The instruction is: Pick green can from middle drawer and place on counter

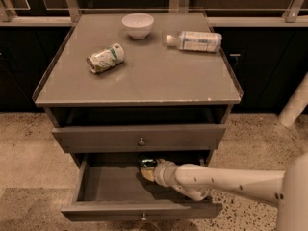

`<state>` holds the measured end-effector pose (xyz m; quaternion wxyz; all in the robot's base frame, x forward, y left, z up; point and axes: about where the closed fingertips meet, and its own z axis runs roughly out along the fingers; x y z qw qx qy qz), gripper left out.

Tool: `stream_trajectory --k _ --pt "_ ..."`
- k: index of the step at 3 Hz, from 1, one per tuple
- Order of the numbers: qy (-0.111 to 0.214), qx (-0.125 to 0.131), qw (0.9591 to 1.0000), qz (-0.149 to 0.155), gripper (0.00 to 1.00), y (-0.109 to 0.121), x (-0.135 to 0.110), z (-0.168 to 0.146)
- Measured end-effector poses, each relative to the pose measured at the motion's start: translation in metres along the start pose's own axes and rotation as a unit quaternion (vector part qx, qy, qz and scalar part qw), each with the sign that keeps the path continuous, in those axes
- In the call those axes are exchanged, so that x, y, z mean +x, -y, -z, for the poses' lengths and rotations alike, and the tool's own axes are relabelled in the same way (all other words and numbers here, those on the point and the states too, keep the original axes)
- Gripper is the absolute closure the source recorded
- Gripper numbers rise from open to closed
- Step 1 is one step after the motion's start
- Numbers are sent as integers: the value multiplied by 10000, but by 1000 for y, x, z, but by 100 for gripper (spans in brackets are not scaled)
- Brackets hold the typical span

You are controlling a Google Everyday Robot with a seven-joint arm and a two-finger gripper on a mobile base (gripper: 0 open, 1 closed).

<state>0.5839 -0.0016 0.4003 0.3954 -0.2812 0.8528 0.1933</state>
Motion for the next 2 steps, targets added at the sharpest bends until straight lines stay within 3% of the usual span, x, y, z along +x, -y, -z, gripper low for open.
stream_trajectory --k 2 --pt "-235 -555 9981 -144 100 24 8 72"
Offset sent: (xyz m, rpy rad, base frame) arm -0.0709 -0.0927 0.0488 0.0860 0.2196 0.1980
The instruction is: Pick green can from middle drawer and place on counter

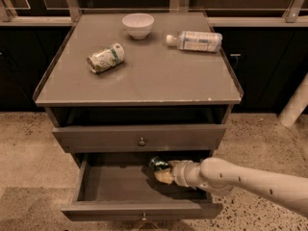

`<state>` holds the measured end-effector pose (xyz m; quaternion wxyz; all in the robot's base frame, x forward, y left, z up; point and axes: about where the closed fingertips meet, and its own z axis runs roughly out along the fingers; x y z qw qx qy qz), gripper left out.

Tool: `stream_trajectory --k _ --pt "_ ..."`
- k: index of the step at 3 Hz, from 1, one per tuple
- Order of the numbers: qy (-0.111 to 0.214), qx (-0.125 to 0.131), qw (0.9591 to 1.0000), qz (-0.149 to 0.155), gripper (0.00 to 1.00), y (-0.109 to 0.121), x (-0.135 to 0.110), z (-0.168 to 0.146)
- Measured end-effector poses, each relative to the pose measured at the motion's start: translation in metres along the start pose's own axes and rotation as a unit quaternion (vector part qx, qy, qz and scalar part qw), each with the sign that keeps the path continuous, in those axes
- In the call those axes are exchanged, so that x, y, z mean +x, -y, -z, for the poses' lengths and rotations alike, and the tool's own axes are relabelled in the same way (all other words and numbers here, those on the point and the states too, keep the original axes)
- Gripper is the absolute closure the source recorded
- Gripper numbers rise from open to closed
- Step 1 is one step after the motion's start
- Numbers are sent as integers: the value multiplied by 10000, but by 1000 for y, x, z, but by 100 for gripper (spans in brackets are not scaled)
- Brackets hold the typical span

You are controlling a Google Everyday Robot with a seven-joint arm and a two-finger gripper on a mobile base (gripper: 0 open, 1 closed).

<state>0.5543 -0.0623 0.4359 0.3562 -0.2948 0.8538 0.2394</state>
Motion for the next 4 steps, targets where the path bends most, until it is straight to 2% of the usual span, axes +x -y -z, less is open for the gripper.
stream_trajectory --k 1,2,3,4 --pt "-175 -310 9994 21 100 9 8 38" --pt "-225 -652 9975 179 100 9 9 82" --pt "-88 -935 9949 379 100 10 3 122" --pt "317 -1160 9909 607 100 13 -10 165"
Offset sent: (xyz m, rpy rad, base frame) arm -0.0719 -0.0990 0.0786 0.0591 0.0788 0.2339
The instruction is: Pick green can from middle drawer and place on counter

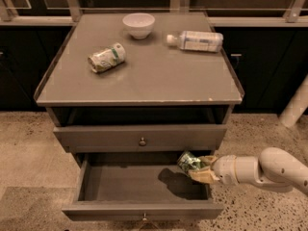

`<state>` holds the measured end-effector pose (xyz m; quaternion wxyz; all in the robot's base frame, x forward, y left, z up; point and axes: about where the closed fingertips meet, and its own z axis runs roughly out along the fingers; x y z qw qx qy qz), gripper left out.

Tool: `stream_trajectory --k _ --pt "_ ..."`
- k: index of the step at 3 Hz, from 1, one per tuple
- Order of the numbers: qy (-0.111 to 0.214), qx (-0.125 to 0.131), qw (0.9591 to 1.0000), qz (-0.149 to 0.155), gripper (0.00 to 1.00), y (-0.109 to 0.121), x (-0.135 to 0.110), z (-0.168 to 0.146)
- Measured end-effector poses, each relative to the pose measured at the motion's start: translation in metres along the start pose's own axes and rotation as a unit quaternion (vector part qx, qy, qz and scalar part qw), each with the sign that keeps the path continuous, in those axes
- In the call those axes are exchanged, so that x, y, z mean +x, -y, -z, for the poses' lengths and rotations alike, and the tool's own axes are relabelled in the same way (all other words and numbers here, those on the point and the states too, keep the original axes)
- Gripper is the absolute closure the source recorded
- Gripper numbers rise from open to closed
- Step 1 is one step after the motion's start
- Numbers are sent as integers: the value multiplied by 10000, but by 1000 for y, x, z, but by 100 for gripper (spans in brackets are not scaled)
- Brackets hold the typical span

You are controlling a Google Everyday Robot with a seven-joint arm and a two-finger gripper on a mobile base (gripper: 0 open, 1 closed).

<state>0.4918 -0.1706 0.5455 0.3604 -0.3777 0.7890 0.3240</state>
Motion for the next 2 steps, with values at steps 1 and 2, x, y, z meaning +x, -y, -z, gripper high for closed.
stream_trajectory --k 1,2 --pt "0 2 10000 0 100 0 0 0" --pt "-148 -17 9999 67 100 -1 -6 -2"
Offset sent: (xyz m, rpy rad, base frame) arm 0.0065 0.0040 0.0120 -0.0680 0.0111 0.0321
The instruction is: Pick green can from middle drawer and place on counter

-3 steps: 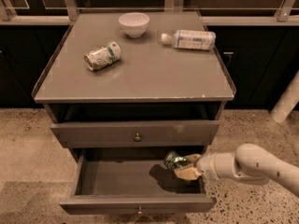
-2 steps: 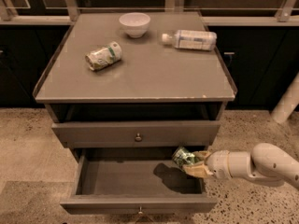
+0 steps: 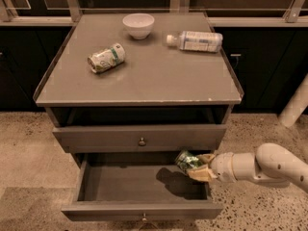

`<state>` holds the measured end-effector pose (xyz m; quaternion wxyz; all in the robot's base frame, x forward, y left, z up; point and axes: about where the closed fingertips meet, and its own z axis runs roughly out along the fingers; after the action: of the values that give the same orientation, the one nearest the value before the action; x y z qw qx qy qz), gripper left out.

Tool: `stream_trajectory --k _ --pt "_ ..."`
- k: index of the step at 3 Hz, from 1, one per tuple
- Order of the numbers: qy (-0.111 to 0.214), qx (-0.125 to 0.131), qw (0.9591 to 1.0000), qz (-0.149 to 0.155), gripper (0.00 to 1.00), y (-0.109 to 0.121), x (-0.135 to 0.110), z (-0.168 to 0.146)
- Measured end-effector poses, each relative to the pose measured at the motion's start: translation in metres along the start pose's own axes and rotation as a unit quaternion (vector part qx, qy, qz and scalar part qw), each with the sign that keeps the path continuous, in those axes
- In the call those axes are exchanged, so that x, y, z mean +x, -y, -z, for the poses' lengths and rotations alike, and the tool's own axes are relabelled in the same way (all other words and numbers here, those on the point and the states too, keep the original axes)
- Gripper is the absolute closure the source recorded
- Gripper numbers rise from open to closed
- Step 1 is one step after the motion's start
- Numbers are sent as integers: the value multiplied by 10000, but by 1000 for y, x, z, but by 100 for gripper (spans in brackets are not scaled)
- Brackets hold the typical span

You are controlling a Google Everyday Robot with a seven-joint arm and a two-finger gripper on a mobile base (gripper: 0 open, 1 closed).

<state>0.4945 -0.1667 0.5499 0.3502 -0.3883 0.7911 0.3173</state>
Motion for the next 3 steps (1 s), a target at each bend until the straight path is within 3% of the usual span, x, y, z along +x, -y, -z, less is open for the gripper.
stream_trajectory --k 1,2,3 --pt "-331 168 9989 297 100 -14 -22 19" --pt "-534 476 9929 952 100 -29 -77 64" --pt "-543 690 9859 1423 100 -39 -121 101"
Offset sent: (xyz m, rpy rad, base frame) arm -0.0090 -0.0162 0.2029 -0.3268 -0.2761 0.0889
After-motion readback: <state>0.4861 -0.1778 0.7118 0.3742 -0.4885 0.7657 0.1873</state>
